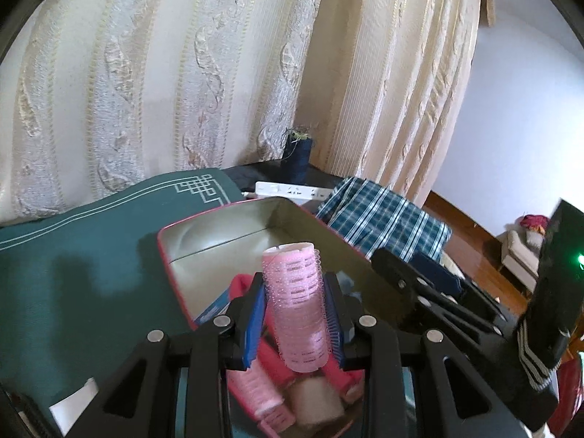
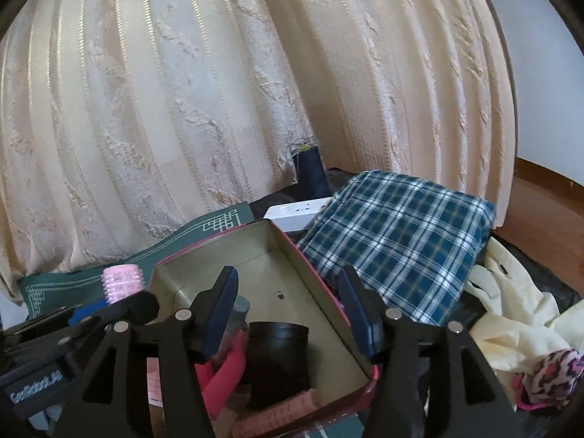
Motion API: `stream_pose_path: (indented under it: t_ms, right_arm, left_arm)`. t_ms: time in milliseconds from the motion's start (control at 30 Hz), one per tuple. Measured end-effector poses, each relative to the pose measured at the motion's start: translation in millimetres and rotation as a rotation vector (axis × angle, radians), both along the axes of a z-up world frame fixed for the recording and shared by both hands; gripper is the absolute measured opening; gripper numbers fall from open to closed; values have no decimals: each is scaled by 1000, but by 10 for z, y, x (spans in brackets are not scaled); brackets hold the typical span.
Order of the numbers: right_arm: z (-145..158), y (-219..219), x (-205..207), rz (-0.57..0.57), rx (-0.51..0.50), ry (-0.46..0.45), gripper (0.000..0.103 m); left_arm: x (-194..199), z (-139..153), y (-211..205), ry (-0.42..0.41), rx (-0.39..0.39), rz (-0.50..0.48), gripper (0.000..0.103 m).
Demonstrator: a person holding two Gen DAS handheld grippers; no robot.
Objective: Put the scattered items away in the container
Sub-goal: 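Open both grippers to drop the pink roller and blue-grey tube into the tin, then move both grippers back to the remaining items on the mat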
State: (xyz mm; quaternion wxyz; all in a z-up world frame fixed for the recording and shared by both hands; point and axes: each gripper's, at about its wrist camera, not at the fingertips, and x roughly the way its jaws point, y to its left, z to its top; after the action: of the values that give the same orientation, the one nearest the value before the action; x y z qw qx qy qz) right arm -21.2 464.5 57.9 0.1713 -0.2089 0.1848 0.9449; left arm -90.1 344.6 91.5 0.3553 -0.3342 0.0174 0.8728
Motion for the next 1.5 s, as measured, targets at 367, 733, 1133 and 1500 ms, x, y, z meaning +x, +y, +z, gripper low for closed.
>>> stream_pose_path:
  t_ms: [367, 733, 1133, 1500]
  right_arm:
    - [6, 101, 74, -42, -18, 16, 63]
    - [13, 28, 84, -23, 10, 37, 65]
    - [11, -334, 15, 73, 140, 40, 72]
    - [-63, -544, -79, 83, 254, 2, 73]
  left_arm:
    - [-173, -23, -129, -17, 40, 50, 66]
    - [-130, -8, -552, 10, 2, 153, 66]
    - [177, 70, -1016, 222, -185, 338, 83]
    - [344, -39, -1705, 176, -208, 417, 83]
